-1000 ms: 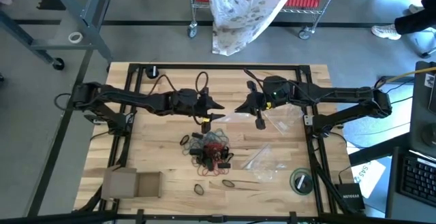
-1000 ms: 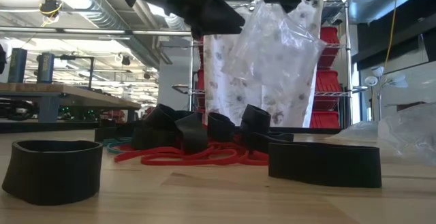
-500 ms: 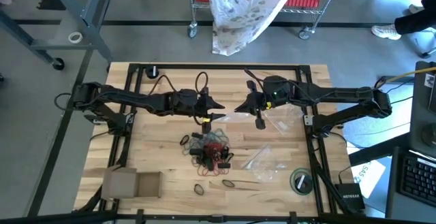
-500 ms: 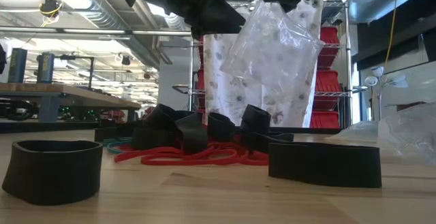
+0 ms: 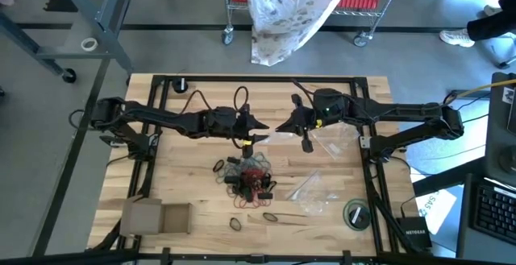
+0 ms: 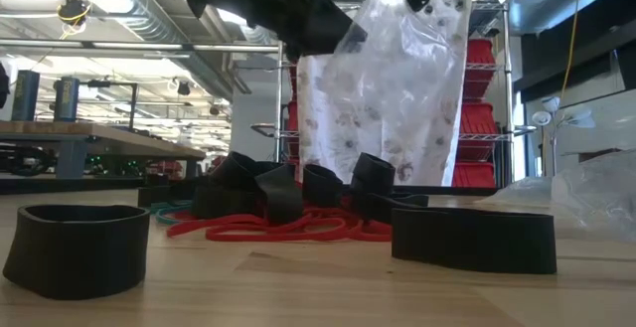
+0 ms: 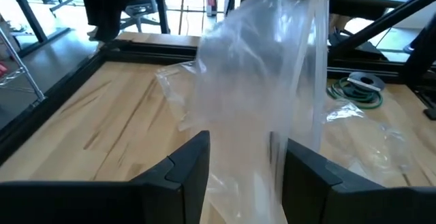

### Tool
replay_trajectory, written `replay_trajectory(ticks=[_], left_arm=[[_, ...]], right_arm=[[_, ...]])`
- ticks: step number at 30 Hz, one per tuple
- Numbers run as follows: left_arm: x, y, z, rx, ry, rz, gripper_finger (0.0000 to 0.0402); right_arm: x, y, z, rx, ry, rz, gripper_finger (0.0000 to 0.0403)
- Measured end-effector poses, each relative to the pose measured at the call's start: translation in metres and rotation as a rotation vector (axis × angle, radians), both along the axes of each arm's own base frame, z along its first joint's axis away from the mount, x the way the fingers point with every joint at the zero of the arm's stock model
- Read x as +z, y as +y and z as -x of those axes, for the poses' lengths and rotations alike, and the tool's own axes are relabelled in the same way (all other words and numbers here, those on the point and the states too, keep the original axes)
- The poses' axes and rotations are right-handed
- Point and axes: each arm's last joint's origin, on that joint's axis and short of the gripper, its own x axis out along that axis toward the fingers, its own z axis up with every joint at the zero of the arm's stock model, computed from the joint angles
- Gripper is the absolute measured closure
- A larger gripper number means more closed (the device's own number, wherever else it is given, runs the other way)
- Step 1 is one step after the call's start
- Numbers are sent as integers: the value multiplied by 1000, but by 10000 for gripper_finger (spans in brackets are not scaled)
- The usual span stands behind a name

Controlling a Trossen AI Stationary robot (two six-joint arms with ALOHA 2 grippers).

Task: Sort rubber bands
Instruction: Open the transparent zip lock bag

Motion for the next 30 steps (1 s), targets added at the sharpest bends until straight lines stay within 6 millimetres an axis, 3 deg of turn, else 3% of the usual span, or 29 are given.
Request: replay_trajectory(ticks=[7, 12, 14, 22, 26, 30], left_arm=[[0, 0, -6, 1, -67, -4, 275], [-9, 4, -4, 24, 21, -24, 374], [-12, 6, -3, 49, 58, -22, 392], [-16, 18, 3, 202, 127, -41, 401], [-16, 25, 4, 258, 102, 42, 401], [-16, 29, 4, 257, 108, 24, 401]], right_arm=[[-6, -1, -6, -3, 26, -11, 403], [-9, -2, -8, -47, 50, -50, 402], [-9, -3, -8, -78, 50, -38, 399], [-3, -4, 1, -139, 42, 30, 348], [-2, -4, 1, -134, 29, 39, 311], [-2, 1, -2, -59, 0, 168, 289]])
